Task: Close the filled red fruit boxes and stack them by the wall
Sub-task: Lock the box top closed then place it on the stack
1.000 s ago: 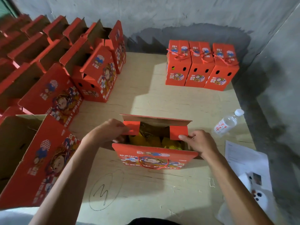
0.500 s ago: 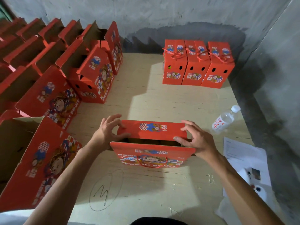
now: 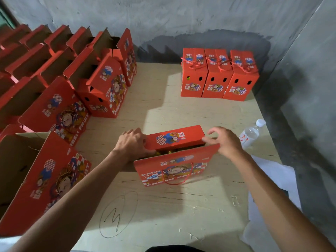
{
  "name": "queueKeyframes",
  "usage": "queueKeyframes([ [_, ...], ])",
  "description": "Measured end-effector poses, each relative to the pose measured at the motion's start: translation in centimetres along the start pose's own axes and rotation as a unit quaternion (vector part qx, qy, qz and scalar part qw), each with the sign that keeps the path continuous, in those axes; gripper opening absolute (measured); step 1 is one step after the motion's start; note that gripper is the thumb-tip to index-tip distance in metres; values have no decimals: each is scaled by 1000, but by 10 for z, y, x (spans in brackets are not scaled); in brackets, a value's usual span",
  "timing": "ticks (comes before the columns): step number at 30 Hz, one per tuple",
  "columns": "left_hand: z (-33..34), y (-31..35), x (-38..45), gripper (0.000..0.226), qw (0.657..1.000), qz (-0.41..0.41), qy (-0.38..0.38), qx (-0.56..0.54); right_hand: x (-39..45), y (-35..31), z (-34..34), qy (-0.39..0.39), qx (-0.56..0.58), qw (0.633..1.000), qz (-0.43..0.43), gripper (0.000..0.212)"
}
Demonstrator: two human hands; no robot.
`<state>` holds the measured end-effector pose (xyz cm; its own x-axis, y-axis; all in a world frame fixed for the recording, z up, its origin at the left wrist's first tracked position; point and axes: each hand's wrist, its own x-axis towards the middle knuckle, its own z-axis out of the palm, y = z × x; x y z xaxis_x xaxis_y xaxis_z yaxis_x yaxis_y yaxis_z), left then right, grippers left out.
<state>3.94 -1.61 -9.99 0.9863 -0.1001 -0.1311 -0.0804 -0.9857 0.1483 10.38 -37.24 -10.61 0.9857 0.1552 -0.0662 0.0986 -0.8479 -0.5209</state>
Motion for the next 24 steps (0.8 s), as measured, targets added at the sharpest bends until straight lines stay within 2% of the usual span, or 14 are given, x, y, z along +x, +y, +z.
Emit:
queueKeyframes([
  [3, -5, 29, 9, 80, 993, -65, -34, 89, 6, 1, -28, 62, 213, 964, 149, 44],
  [5, 1, 52, 7, 79, 985, -117, -52, 118, -2, -10, -40, 99, 227, 953, 171, 57],
  [7, 10, 79, 4, 71, 977, -166, -74, 109, -14, -30, -40, 75, 265, 948, 159, 48],
  [9, 19, 111, 5, 66, 978, -173, -94, 63, -30, -51, -34, 24, 302, 945, 120, 35],
  [10, 23, 126, 7, 64, 980, -171, -96, 29, -40, -61, -33, 30, 267, 960, 78, 36],
  [12, 25, 147, 8, 53, 980, -173, -88, -32, -54, -78, -29, 146, 150, 977, -43, 34],
  [14, 23, 153, 11, 42, 978, -179, -84, -72, -67, -100, -23, 260, 93, 943, -184, 18],
  [15, 23, 150, 12, 38, 969, -190, -87, -131, -72, -111, -17, 265, 88, 934, -223, 12],
  [16, 22, 144, 13, 35, 950, -199, -96, -221, -76, -122, -9, 245, 90, 937, -230, 11],
  [18, 18, 128, 16, 34, 871, -225, -98, -425, -82, -139, 10, 151, 72, 971, -171, 16],
  [20, 13, 106, 18, 34, 802, -273, -65, -528, -86, -147, 35, 29, 22, 996, -78, 21],
  [21, 11, 97, 18, 39, 788, -286, -25, -545, -86, -148, 48, -15, -4, 999, -41, 21],
  [22, 13, 88, 18, 44, 806, -284, 27, -519, -89, -150, 61, -36, -37, 998, -21, 26],
  [24, 16, 68, 19, 38, 906, -234, 138, -324, -92, -154, 88, -46, -127, 991, 5, 60],
])
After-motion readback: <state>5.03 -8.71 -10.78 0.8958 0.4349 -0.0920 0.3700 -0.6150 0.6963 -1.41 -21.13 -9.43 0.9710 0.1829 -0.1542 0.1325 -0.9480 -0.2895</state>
